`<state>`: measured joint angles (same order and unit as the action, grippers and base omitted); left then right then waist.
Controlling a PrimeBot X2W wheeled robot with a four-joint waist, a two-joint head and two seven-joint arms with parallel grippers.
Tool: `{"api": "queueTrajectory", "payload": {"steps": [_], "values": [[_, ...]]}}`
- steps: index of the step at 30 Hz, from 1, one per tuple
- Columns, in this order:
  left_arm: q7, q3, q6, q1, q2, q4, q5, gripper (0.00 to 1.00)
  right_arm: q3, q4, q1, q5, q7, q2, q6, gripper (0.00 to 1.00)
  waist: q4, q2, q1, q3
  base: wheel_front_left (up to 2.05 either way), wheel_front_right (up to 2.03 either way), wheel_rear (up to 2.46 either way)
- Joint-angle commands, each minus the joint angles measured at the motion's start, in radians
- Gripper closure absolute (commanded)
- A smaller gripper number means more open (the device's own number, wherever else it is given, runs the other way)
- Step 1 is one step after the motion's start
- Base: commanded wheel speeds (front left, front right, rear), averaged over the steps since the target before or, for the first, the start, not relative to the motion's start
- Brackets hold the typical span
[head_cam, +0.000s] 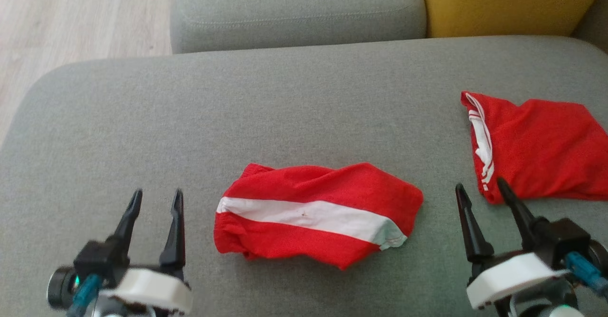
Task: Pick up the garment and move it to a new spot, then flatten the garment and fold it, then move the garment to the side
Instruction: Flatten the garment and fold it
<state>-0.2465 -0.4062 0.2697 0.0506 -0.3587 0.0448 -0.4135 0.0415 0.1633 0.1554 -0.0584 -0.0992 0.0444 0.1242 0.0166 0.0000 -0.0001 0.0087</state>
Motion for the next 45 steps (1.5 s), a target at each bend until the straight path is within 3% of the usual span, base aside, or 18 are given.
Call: {"api": "queueTrajectory", "payload": {"steps": [1,12,23,26,28,29,31,37,38,41,45], "values": [[0.001,0.042,0.01,-0.016,-0.034,0.042,0.012,0.0,0.026,0.049,-0.009,0.008,-0.006,0.006,0.007,0.0,-0.005,0.0,0.0001,-0.009,0.0,0.0,0.0],[0.016,0.049,0.031,0.015,-0.045,0.067,0.003,0.0,0.027,0.063,0.0,-0.018,-0.012,0.006,0.007,0.0,-0.007,0.0,0.0001,-0.01,0.0,0.0,0.0],[0.017,0.033,0.017,-0.009,-0.044,0.06,0.001,0.0,0.028,0.058,-0.012,-0.035,-0.01,0.006,0.007,0.0,0.003,0.0,0.0001,-0.002,0.0,0.0,0.0],[0.029,0.0,-0.022,-0.051,-0.036,0.047,-0.003,0.0,0.029,0.056,-0.017,-0.041,-0.01,0.006,0.007,0.0,0.006,0.0,0.0001,0.012,0.0,0.0,0.0],[0.079,-0.05,-0.084,-0.108,-0.021,-0.006,-0.021,0.0,0.034,0.048,-0.022,-0.045,-0.009,0.006,0.007,0.0,0.006,0.0,0.0001,0.031,0.0,0.0,0.0],[0.079,-0.05,-0.084,-0.108,-0.021,-0.006,-0.021,0.0,0.034,0.048,-0.022,-0.045,-0.009,0.006,0.007,0.0,0.006,0.0,0.0001,0.031,0.0,0.0,0.0],[0.137,-0.09,-0.141,-0.16,-0.001,-0.08,-0.051,0.0,0.041,0.039,-0.025,-0.05,-0.007,0.006,0.007,0.0,0.001,0.0,0.0001,0.051,0.0,0.0,0.0],[0.179,-0.106,-0.204,-0.229,0.023,-0.205,-0.102,0.0,0.049,0.019,-0.035,-0.071,-0.01,0.006,0.007,0.0,-0.015,0.0,0.0001,0.089,0.0,0.0,0.0],[0.182,-0.106,-0.209,-0.238,0.022,-0.221,-0.104,0.05,0.052,0.015,-0.035,-0.075,-0.011,0.006,0.007,0.0,-0.018,0.0,0.0001,0.096,0.0,0.0,0.0],[0.169,-0.101,-0.22,-0.258,0.024,-0.251,-0.11,1.0,0.059,-0.004,-0.028,-0.078,-0.019,0.006,0.007,0.0,-0.024,0.0,0.0001,0.106,0.0,0.0,0.0],[0.153,-0.098,-0.226,-0.267,0.021,-0.264,-0.113,1.0,0.099,-0.052,-0.006,-0.068,-0.044,0.006,0.007,0.0,-0.025,0.0,0.0001,0.117,0.0,0.0,0.0]]}}
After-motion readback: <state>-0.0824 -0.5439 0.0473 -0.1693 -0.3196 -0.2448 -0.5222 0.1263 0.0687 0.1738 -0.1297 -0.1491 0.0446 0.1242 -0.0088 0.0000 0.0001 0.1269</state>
